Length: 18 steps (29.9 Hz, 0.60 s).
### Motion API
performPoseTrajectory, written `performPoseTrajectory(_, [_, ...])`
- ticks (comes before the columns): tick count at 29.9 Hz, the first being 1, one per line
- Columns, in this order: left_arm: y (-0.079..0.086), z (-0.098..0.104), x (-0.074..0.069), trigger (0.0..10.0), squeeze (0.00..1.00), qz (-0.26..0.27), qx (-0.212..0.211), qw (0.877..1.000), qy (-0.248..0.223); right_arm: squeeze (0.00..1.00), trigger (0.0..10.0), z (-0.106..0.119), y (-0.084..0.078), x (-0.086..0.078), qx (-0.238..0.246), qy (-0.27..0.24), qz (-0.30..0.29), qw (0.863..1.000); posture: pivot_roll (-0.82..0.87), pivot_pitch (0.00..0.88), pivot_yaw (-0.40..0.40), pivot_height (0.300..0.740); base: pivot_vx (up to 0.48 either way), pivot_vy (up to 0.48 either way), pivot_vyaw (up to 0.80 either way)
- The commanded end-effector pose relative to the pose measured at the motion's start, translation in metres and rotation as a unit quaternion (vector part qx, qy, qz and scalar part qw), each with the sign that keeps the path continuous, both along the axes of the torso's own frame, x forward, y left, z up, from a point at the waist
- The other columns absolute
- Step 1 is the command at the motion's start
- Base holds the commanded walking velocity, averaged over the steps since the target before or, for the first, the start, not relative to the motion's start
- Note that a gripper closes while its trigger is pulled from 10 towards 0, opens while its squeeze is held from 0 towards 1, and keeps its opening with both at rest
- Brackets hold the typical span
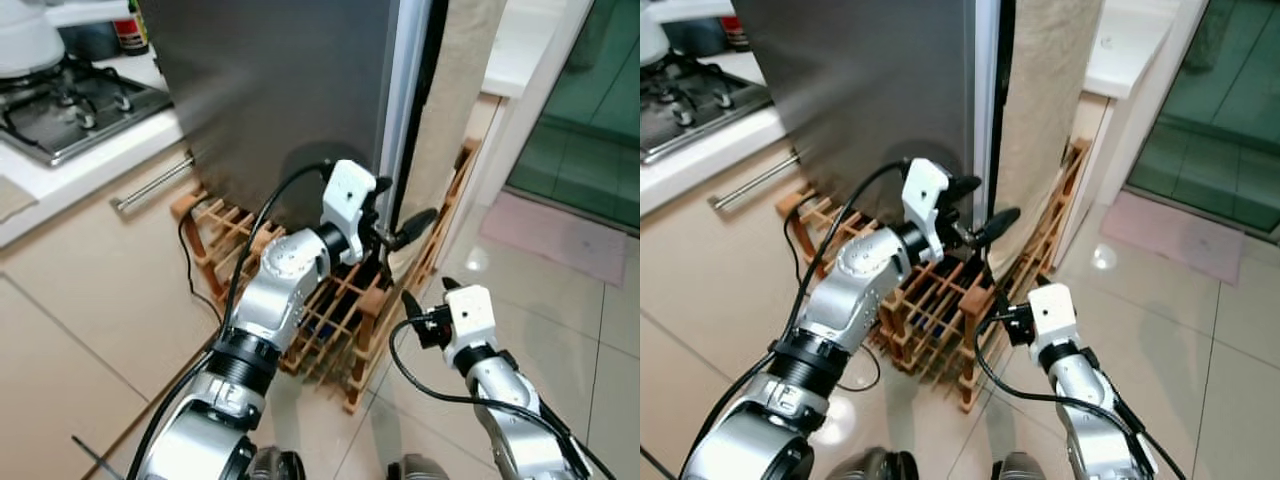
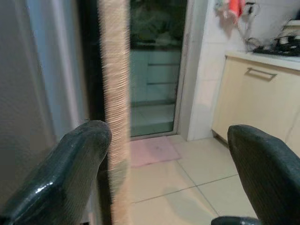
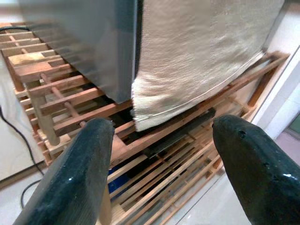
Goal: Restocking fridge
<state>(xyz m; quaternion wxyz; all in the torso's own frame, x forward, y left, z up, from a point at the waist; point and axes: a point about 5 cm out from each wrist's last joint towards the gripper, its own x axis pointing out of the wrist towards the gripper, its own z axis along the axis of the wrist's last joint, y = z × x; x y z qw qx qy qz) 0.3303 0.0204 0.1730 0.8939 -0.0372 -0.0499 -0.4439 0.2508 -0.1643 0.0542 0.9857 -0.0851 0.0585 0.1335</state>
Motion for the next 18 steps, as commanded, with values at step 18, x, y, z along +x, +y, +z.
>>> performPoseTrajectory(18, [0.023,-0.009,0.008,10.0,0.00,0.125,0.020,0.992,0.017,0.05,10.0,0.051,0.005,0.044,0.012,-0.108,-0.055,0.993,-0.12,0.022,0.026,0.711,0.000,0.000,0.00])
